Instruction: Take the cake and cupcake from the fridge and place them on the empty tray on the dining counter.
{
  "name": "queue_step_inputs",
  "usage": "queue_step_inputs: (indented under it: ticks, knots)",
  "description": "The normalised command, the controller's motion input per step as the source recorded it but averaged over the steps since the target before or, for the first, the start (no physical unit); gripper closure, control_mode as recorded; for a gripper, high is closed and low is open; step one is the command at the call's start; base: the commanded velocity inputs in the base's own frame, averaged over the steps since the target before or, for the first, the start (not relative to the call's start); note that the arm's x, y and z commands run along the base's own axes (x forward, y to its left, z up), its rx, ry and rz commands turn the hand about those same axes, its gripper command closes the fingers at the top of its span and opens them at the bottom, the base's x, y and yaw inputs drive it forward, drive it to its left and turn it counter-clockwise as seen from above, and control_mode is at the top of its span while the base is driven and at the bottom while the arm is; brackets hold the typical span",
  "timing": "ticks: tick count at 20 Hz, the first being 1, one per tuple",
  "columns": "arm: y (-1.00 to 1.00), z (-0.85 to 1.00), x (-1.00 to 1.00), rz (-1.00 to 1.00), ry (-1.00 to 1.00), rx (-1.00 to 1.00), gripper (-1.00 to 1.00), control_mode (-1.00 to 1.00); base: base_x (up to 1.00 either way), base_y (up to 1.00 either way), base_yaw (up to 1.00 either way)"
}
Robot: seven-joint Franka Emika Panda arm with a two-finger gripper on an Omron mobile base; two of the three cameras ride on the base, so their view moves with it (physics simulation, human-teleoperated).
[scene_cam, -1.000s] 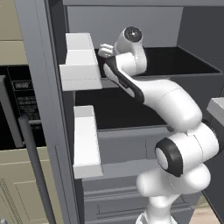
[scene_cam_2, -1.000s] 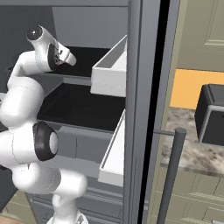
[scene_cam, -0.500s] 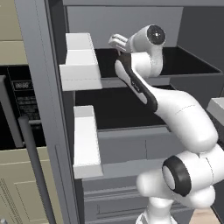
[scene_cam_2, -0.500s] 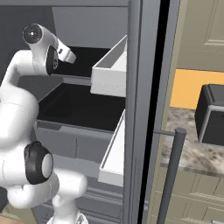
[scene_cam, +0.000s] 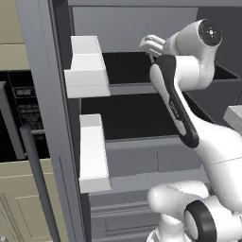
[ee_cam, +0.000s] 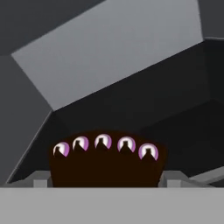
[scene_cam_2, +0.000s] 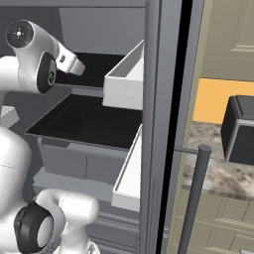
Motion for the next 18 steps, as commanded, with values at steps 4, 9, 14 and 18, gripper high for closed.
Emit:
queue_step_inputs:
  ticks: [4, 9, 14, 18]
  knots:
    - [-0.17, -0.98, -1.0, 0.0, -0.3, -0.01, 1.0, -1.0, 0.0, 0.0, 0.0]
    - [0.0, -0.54, -1.0, 0.0, -0.09, -0.02, 1.0, -1.0, 0.0, 0.0, 0.0]
    - [-0.26, 0.88, -1.0, 0.04, 0.01, 0.02, 1.0, -1.0, 0.0, 0.0, 0.0]
    - [-0.15, 0.76, -1.0, 0.01, 0.39, 0.0, 1.0, -1.0, 0.0, 0.0, 0.0]
